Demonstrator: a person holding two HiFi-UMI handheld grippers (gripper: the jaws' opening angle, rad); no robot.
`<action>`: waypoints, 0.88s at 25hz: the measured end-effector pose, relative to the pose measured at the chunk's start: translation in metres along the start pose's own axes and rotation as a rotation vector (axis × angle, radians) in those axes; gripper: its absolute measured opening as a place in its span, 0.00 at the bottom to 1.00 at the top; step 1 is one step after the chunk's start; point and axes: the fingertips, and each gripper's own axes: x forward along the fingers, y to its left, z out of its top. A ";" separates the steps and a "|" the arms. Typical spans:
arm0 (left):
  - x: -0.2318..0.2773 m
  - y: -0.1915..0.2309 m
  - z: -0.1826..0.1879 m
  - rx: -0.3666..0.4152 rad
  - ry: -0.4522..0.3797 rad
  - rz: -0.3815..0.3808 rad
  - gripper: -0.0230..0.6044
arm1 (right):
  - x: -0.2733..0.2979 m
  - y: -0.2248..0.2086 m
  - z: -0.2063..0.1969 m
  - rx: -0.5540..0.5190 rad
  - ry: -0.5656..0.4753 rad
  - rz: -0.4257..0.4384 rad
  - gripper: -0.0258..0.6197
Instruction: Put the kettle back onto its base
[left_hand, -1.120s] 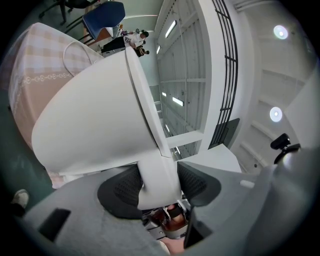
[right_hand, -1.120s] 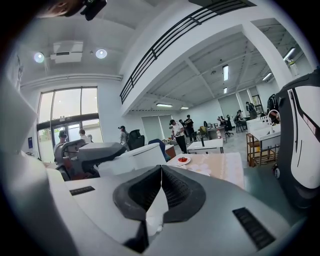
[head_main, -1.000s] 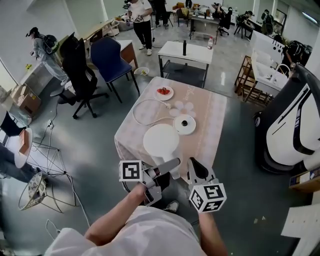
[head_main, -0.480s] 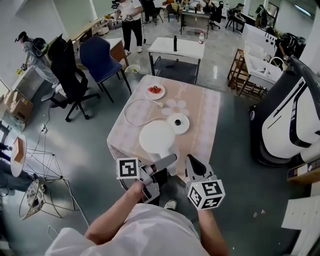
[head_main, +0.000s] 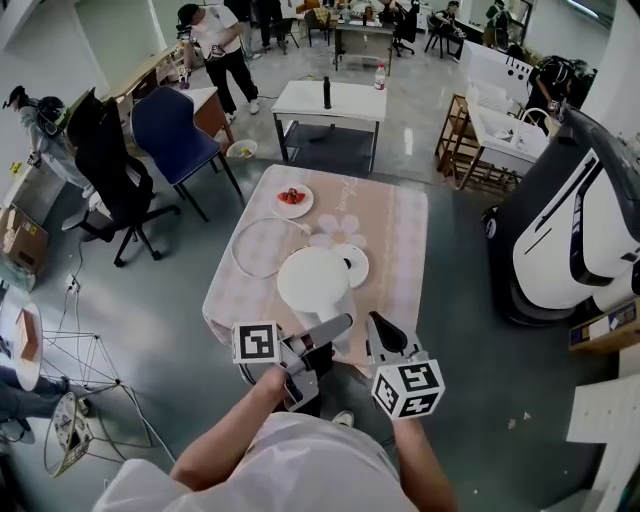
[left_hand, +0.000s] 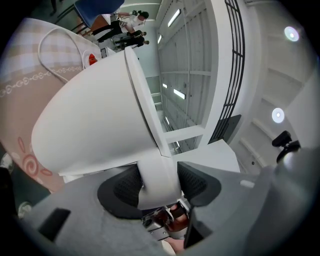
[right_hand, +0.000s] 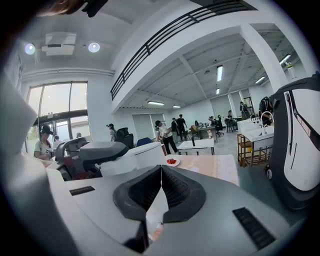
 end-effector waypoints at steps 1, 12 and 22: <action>0.002 0.002 0.004 -0.001 0.010 0.002 0.39 | 0.004 -0.001 0.001 0.000 0.001 -0.007 0.05; 0.027 0.013 0.053 0.019 0.105 -0.009 0.39 | 0.040 -0.021 0.018 -0.003 0.005 -0.096 0.05; 0.042 0.022 0.077 0.035 0.196 -0.015 0.40 | 0.062 -0.031 0.028 -0.005 -0.013 -0.155 0.05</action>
